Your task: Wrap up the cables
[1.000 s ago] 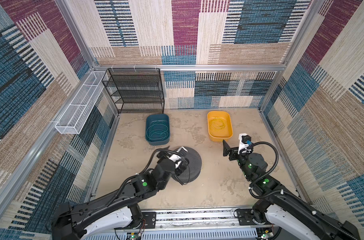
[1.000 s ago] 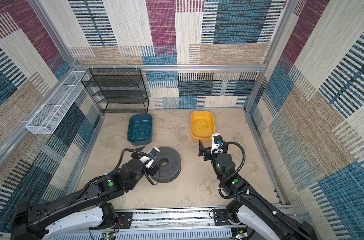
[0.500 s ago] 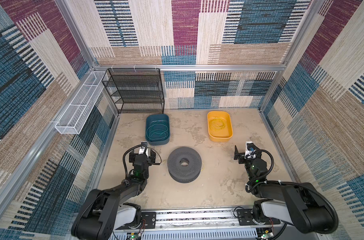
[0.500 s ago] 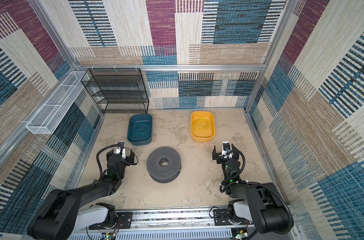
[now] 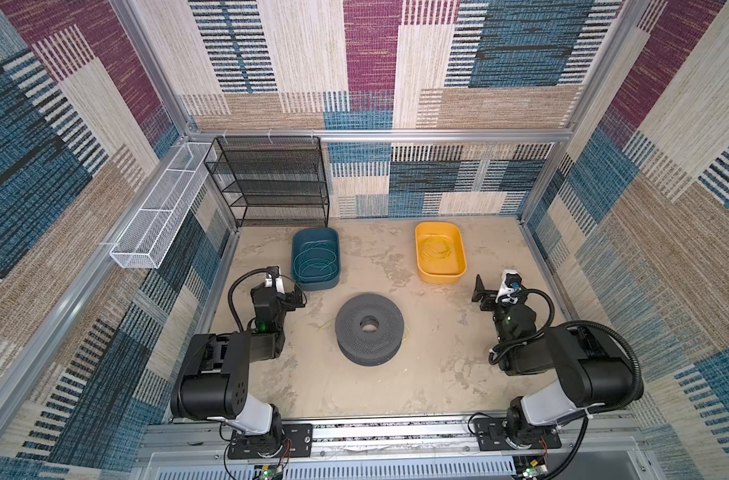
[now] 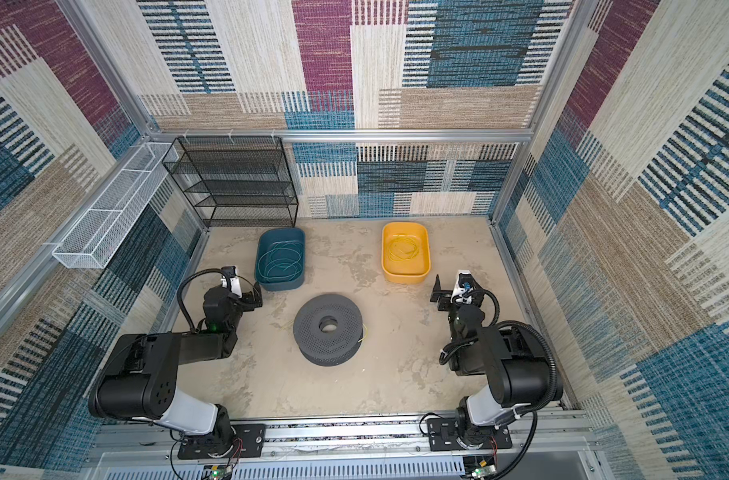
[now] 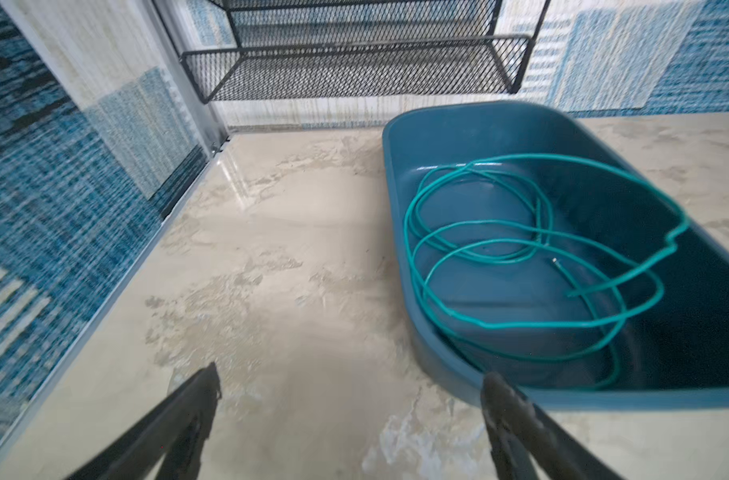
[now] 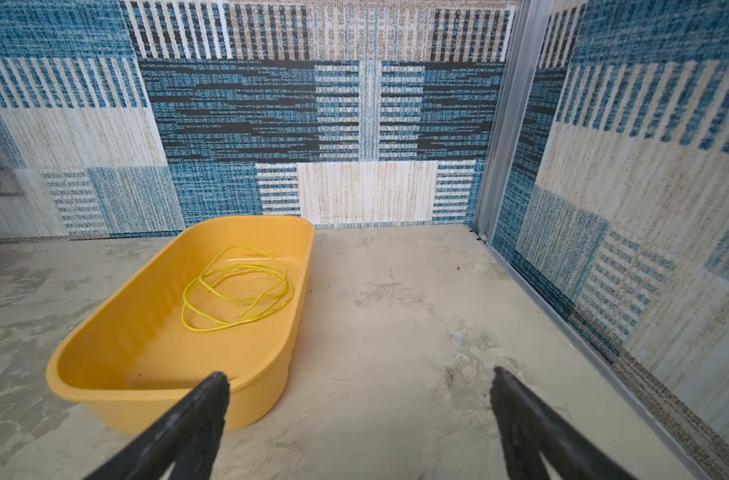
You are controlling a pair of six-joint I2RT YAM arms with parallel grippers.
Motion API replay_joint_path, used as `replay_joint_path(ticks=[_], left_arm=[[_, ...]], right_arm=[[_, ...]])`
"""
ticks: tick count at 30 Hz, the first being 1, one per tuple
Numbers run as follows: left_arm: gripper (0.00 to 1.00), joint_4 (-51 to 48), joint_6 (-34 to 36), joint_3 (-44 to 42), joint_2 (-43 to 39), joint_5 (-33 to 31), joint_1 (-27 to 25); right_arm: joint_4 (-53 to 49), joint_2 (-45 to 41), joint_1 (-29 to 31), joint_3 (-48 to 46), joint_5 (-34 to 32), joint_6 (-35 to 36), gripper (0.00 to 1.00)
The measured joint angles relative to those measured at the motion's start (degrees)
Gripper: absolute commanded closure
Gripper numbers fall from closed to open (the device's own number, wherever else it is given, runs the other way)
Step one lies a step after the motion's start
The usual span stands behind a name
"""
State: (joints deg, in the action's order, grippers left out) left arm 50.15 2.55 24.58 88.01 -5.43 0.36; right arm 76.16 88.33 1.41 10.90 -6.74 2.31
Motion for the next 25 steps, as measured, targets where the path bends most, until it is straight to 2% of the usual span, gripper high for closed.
replay_joint_path(ticks=[9,25], left_arm=[[0.01,-4.5,-1.0,0.0,0.3,2.0,0.3],[0.01,-4.6,-1.1,0.0,0.4,2.7,0.3]], right_arm=[[-1.0,-0.1,0.0,0.0,1.2,-0.3,0.01],[-3.5,0.1,-1.1,1.3,3.3,-0.7,0.01]])
